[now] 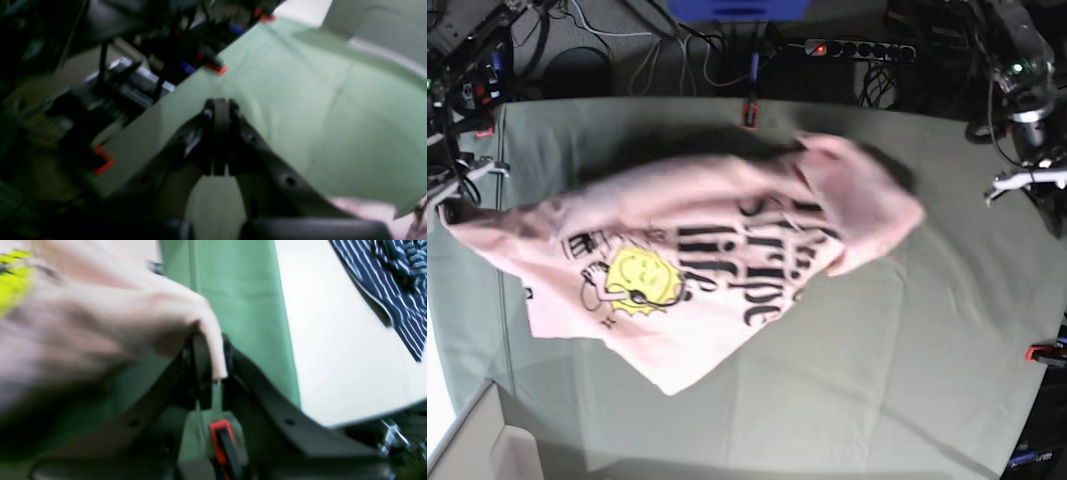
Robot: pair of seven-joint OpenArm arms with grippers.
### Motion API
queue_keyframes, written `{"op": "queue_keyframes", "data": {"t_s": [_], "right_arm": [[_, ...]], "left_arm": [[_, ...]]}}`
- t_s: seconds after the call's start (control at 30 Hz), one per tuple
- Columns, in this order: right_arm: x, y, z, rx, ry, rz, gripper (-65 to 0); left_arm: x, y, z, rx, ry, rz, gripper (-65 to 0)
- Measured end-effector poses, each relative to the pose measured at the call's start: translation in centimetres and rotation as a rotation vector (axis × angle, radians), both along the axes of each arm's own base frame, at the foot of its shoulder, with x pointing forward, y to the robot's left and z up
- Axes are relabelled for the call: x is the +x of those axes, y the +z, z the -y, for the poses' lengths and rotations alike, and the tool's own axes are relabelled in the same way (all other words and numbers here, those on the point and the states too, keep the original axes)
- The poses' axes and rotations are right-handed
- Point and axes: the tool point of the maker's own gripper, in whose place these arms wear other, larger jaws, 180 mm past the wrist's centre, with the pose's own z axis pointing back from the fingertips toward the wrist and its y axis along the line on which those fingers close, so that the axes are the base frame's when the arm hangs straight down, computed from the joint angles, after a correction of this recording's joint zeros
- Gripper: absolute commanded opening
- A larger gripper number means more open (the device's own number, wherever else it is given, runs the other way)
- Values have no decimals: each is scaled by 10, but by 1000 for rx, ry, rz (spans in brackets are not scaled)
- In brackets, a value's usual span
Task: Layout the t-shirt on the table in an organized manner, then fold the t-shirt properly
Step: 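Lift the t-shirt with both grippers and flick it onto the table, then grasp the t-shirt hem corner with the left gripper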
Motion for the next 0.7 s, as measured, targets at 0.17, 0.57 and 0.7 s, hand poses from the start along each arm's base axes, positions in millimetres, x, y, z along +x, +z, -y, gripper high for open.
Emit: {"op": "queue_keyframes", "data": {"t_s": [0.17,0.57,0.7], "right_arm": [[40,34,-1,-7,17,138,-650],[49,47,7,-39,19,159,-650],[48,46,7,-38,17,152,-650]], "left_arm": [[29,27,17,-1,-53,101,-649],[24,-47,91,-152,-220,-79,-526],[12,-87,109,-205,-253,-179,-335]]}}
